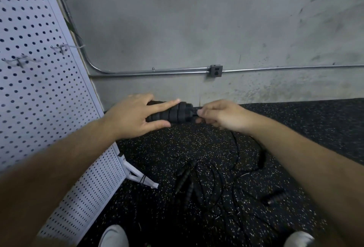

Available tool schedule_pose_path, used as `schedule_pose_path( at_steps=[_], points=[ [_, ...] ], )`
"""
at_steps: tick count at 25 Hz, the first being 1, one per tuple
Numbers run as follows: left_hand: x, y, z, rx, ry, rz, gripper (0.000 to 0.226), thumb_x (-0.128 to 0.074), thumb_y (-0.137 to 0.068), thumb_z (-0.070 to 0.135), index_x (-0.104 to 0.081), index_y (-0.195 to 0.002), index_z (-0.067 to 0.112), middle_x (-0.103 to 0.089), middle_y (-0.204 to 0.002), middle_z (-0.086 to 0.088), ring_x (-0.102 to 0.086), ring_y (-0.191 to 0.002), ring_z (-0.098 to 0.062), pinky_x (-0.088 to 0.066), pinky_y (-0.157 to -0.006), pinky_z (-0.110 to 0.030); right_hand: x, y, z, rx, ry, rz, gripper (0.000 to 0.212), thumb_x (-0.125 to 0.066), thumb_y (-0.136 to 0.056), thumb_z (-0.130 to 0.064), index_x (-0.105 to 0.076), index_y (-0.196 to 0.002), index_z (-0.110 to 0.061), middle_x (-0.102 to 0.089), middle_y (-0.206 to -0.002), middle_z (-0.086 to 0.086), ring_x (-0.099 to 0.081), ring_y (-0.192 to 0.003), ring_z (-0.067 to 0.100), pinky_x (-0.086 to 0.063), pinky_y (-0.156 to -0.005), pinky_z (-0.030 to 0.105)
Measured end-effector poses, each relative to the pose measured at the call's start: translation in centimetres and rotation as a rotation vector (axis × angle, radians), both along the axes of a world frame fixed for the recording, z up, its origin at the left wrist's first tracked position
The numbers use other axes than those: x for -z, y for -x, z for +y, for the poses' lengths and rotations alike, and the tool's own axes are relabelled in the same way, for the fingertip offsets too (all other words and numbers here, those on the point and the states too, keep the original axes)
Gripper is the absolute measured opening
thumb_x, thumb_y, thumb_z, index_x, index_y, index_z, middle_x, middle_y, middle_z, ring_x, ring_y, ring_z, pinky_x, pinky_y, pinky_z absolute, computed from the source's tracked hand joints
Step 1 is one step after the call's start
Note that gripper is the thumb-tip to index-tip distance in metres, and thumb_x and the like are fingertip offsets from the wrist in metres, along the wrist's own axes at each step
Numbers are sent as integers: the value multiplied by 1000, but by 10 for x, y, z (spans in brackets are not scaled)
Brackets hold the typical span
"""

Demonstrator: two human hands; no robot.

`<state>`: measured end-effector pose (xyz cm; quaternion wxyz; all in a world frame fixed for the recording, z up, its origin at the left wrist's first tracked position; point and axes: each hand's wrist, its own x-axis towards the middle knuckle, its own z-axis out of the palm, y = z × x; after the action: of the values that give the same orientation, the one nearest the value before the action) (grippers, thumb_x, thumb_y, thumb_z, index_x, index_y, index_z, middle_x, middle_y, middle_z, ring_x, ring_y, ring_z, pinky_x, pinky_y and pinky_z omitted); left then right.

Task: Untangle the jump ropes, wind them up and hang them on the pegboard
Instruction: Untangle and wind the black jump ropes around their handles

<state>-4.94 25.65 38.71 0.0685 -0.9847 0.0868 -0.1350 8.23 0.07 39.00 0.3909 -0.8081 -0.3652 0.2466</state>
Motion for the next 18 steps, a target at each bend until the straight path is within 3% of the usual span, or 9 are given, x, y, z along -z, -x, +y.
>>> schedule_pose_path(
  at_steps=[2,5,8,11,14,18],
  points=[
    [5,1,0,21,-85,-21,66,-2,-86,86,11,-147,66,-47,-91,2,-44,-79,-12,-43,-69,-32,-5,8,-5,68,-42,54,36,-53,-100,-47,-75,-93,-19,-50,-63,-12,-42,-56,9,-31,-56,25],
    [11,-4,-7,52,-161,-112,70,-7,-91,83,-1,-155,56,-45,-87,0,-44,-74,-14,-43,-65,-31,-2,20,-3,154,-6,-142,51,-57,-89,-67,-73,-92,-19,-57,-60,-8,-50,-50,6,-39,-55,26],
    [15,-8,-15,41,-209,-179,75,-11,-92,82,-4,-158,49,-46,-85,-2,-43,-72,-15,-40,-63,-31,1,22,-5,206,-34,-224,42,-70,-83,-63,-71,-85,-21,-60,-57,-9,-50,-44,-1,-38,-53,24],
    [21,-12,-19,-11,-207,-183,90,-9,-88,87,-3,-162,36,-54,-92,-4,-52,-77,-18,-49,-68,-34,1,25,-6,245,17,-366,35,-73,-82,-59,-69,-86,-24,-67,-67,-8,-61,-58,6,-49,-55,29],
    [24,-13,-24,-70,-182,-167,104,-9,-83,90,-24,-160,21,-60,-100,-4,-59,-84,-21,-50,-71,-35,1,33,-4,228,96,-643,29,-67,-88,-54,-66,-90,-25,-67,-77,-9,-63,-70,12,-54,-62,31],
    [25,-14,-25,-66,-18,-125,90,-23,-81,92,-43,-145,32,-59,-96,6,-60,-86,-18,-52,-75,-34,-6,46,-4,86,106,-936,20,-57,-94,-44,-57,-93,-24,-52,-77,-11,-53,-70,14,-41,-55,27]
  ],
)
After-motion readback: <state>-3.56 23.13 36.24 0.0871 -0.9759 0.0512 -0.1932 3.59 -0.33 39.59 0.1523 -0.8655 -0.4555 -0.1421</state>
